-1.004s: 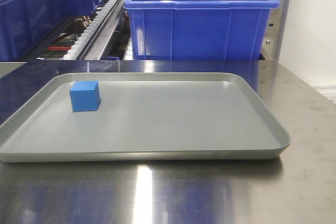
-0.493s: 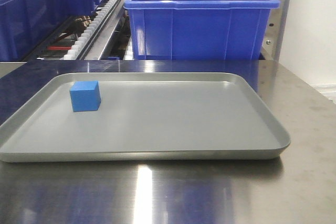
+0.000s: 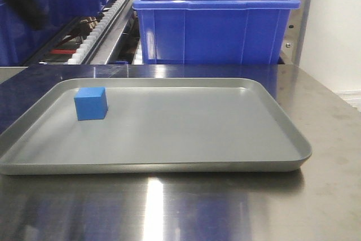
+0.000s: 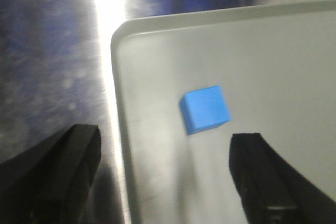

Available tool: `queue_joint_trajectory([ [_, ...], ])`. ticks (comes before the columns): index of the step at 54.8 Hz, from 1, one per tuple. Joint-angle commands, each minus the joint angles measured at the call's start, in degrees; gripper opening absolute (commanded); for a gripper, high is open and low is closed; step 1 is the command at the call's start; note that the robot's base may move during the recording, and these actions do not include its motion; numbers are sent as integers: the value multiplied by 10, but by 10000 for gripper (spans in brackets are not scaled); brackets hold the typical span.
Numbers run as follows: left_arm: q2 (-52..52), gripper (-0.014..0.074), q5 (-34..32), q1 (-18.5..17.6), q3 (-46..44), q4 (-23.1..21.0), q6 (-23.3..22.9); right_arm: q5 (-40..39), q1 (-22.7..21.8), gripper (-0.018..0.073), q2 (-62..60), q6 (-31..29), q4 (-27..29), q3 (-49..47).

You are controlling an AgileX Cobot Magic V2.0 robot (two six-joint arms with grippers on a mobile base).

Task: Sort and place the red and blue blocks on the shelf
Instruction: 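Lower the open left gripper over the blue cube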

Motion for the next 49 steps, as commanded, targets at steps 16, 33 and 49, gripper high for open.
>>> queue_joint_trajectory([
  [16,134,561,43,-20,-140,-4,-37,-50,-4,58,-4,-1,-6,-16],
  [33,196,561,51,-48,-175,0,-70,-50,-4,58,-4,-1,-6,-16],
  [49,223,561,53,-48,-175,17,-88,-50,-4,58,-4,-1,-6,-16],
])
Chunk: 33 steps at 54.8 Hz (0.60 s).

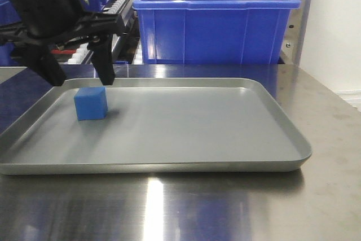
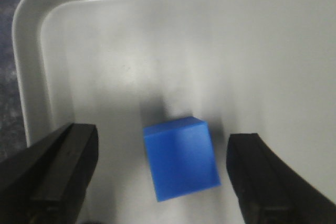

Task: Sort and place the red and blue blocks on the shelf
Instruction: 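Lower the open left gripper over the blue cube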

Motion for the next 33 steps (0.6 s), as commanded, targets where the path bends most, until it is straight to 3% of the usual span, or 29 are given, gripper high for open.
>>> queue_joint_trajectory([
  [1,-19,561,-18,-3,-20,0,-9,-50,-4,58,-4,-1,-6,-16],
  [27,-8,560,-34,-12,-22,1,-45,-50,-4,58,-4,-1,-6,-16],
  [33,-2,533,-33,-14,-26,18,-70,-50,-4,58,-4,-1,-6,-16],
])
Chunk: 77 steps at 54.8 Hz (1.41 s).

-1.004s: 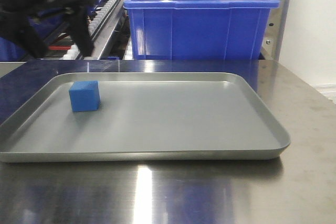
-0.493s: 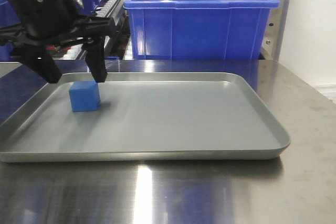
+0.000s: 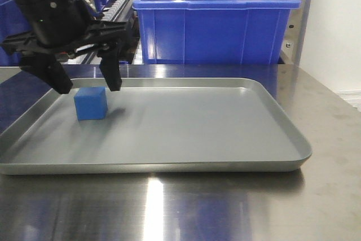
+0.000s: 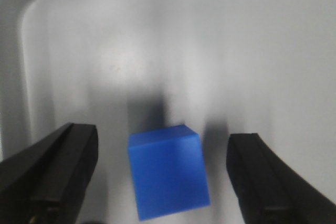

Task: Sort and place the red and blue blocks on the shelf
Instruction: 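Lower the open left gripper over the blue cube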

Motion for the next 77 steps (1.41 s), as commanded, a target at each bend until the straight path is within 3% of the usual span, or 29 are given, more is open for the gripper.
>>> queue_joint_trajectory([
  [1,-23,529,-20,-7,-21,12,-20,-50,-4,58,-4,-1,-6,-16],
  [77,21,517,-6,-28,-33,34,-61,-50,-4,58,-4,-1,-6,-16],
])
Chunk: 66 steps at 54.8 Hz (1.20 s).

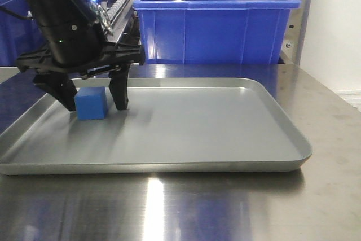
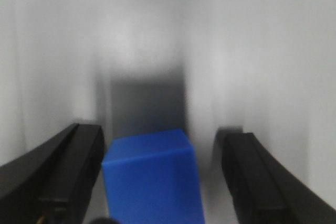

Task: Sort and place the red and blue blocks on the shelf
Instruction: 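Lower the open left gripper over the blue cube, then lift the blue cube up off the tray with the left gripper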

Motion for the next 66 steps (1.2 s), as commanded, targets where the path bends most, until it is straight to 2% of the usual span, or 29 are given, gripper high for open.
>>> queue_joint_trajectory([
  [1,-25,517,-18,-4,-17,4,-15,-50,-4,58,-4,-1,-6,-16],
  [7,-25,499,-20,-4,-17,6,-16,-50,-4,58,-4,-1,-6,-16],
  [11,-25,427,-17,-4,-20,6,-17,-50,-4,58,-4,-1,-6,-16],
  [15,-25,301,-13,-4,-27,6,-17,-50,-4,58,-4,-1,-6,-16],
  [21,-25,67,1,-4,-41,7,-17,-50,-4,58,-4,-1,-6,-16],
  [24,-25,100,8,-4,-49,8,-17,-50,-4,58,-4,-1,-6,-16],
  [39,-30,80,47,-4,-90,42,-17,-50,-4,58,-4,-1,-6,-16],
  [66,-142,80,2,-4,-89,105,-17,-50,-4,58,-4,-1,-6,-16],
])
